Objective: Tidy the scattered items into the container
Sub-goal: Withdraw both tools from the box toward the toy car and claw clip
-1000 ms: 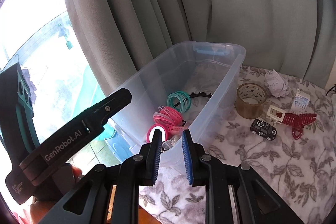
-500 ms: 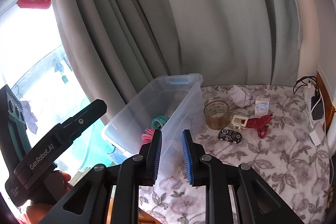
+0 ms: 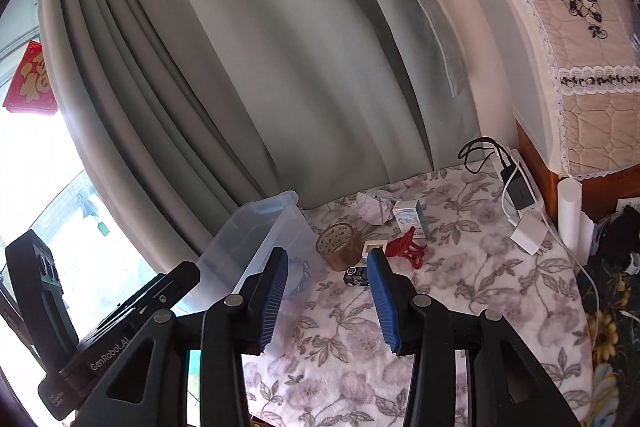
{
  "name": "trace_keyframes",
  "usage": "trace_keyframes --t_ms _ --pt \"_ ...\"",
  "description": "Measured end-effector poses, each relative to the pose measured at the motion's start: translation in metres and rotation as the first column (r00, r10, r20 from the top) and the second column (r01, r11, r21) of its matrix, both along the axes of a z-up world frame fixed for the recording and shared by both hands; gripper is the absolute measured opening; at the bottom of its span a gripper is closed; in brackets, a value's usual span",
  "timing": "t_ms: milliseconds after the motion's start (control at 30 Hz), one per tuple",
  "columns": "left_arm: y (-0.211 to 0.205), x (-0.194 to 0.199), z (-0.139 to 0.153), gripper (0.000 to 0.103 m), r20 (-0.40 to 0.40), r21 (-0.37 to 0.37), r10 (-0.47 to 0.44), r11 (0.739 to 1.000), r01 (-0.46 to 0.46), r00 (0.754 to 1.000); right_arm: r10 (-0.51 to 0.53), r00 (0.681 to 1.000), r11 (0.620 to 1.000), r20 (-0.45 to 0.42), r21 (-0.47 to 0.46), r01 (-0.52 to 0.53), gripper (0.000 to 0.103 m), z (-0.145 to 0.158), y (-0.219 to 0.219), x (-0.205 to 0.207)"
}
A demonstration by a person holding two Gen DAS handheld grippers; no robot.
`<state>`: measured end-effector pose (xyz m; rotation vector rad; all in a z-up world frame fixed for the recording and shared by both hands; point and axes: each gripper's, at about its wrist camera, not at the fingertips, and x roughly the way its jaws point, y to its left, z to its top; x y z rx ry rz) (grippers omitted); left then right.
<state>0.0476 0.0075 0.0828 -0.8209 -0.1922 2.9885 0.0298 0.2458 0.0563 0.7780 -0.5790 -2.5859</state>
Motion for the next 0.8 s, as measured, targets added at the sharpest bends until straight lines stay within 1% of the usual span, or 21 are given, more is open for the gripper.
trace_keyframes --t_ms 133,400,533,667,800 --pt "0.016 -0.008 -0.008 0.082 0.030 -0.066 0.005 0.998 -0.003 1.000 -0.022 1.000 0.999 0.016 -0.026 0.023 0.045 -0.008 0.017 -0.002" --pt "0.029 -0.029 -0.038 0.082 0.116 -0.068 0.002 0.998 0.006 0.993 -0.044 0.995 0.998 0.091 -0.047 0.048 0.046 -0.039 0.039 -0.016" --pt "0.037 -0.043 -0.059 0.082 0.179 -0.105 0.013 0.994 0.006 0.984 -0.026 0.992 0.999 0.122 -0.023 0.030 0.046 -0.054 0.037 -0.024" --pt "0.038 -0.056 -0.080 0.082 0.234 -0.094 0.014 0.996 0.008 0.972 -0.011 0.986 1.000 0.164 -0.011 0.013 0.046 -0.072 0.033 -0.035" --pt "0.037 -0.068 -0.100 0.082 0.268 -0.076 0.001 0.997 0.020 0.964 0.008 0.977 1.000 0.212 -0.006 -0.007 0.046 -0.092 0.026 -0.049"
